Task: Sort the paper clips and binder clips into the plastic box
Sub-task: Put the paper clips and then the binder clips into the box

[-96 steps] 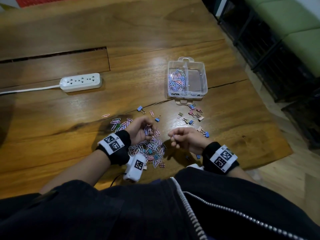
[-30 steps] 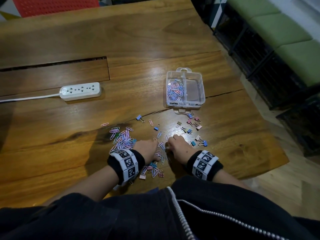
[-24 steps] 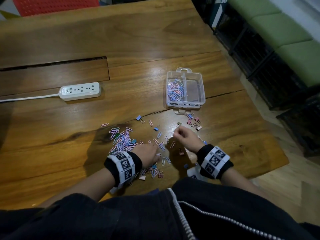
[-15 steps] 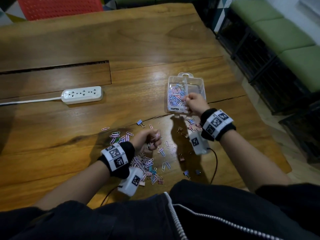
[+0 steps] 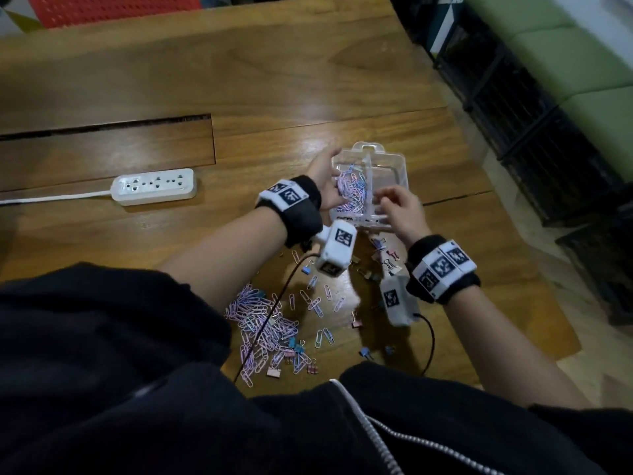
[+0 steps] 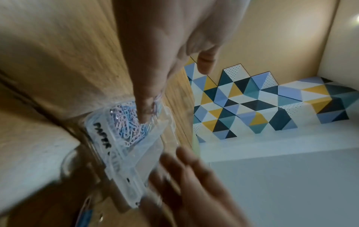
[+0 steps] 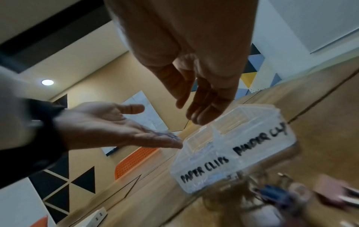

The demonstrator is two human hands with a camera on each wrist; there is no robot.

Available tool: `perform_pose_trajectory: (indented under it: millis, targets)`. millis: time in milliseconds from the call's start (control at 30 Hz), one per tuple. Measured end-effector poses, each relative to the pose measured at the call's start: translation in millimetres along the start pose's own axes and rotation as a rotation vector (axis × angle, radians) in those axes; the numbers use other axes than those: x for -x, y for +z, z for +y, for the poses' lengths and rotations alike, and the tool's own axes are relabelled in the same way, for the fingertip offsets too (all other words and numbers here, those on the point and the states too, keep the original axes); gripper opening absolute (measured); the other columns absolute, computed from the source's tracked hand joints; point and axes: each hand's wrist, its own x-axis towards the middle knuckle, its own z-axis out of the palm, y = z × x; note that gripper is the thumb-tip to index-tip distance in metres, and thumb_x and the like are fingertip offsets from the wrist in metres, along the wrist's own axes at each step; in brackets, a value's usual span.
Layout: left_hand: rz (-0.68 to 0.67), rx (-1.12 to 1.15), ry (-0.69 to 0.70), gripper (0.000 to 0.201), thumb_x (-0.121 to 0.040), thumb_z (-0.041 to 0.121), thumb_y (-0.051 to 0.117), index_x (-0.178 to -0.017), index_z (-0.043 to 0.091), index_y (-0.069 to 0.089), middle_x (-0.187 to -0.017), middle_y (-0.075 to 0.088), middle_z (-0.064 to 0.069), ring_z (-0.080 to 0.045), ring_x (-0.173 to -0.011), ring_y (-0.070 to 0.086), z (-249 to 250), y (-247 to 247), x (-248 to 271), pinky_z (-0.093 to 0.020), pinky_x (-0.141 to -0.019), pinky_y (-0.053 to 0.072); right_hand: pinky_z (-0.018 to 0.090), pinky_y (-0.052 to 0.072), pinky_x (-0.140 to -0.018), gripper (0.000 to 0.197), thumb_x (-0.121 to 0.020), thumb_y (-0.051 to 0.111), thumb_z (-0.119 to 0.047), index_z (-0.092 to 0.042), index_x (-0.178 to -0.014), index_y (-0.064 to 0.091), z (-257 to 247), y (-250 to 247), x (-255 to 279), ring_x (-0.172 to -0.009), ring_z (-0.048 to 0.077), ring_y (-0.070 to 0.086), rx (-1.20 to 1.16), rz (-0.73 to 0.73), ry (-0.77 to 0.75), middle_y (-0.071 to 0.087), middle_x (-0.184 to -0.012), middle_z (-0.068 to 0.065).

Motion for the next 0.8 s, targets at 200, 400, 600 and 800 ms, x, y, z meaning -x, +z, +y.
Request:
perform_pose_trajectory:
  millis: [200, 400, 600, 800]
  targets:
    - [-0.020, -0.146, 0.007, 0.017, -0.094, 0.023, 0.040, -0.084, 0.012, 0.047, -0.084, 0.043, -0.001, -0.015, -0.075, 0.047, -5.7, -13.2, 4.5, -0.031, -0.080, 0.046, 0.013, 0.042, -0.055, 0.022, -0.088, 0.049, 0.001, -0.019, -0.079, 0.053, 43.4, -0.2, 55.0, -0.065, 0.007, 0.050, 0.175, -0.195, -0.008, 0.055, -0.075, -0.006]
    - [0.037, -1.174, 0.241, 0.022, -0.089, -0.005, 0.048, -0.105, 0.001, 0.061, -0.094, 0.063, -0.011, -0.017, -0.072, 0.056, -60.0, -63.3, 37.7, -0.022, -0.063, 0.050, 0.020, 0.035, -0.079, 0.034, -0.075, 0.070, -0.014, -0.010, -0.106, 0.056, 67.0, 40.3, 102.0, -0.094, 0.016, 0.046, 0.671, -0.455, -0.054, 0.051, -0.105, 0.007]
    - [-0.153, -2.002, 0.346, 0.065, -0.090, 0.025, 0.049, -0.146, 0.006, 0.021, -0.154, 0.022, -0.009, -0.022, -0.140, 0.021, -121.9, -84.9, 60.2, -0.028, -0.114, 0.016, 0.032, 0.034, -0.098, 0.047, -0.078, 0.063, -0.009, -0.006, -0.122, 0.045, 68.3, 67.3, 114.1, -0.118, 0.026, 0.036, 0.797, -0.394, -0.151, 0.041, -0.126, 0.012]
    - [-0.053, -2.257, 0.370, 0.068, -0.094, 0.043, 0.036, -0.148, 0.009, 0.009, -0.158, 0.001, -0.009, -0.025, -0.145, 0.006, -144.9, -81.1, 63.9, -0.039, -0.115, 0.021, 0.030, 0.033, -0.096, 0.042, -0.080, 0.056, 0.000, -0.007, -0.120, 0.047, 75.5, 56.0, 115.7, -0.116, 0.025, 0.038, 0.817, -0.427, -0.227, 0.045, -0.126, 0.008]
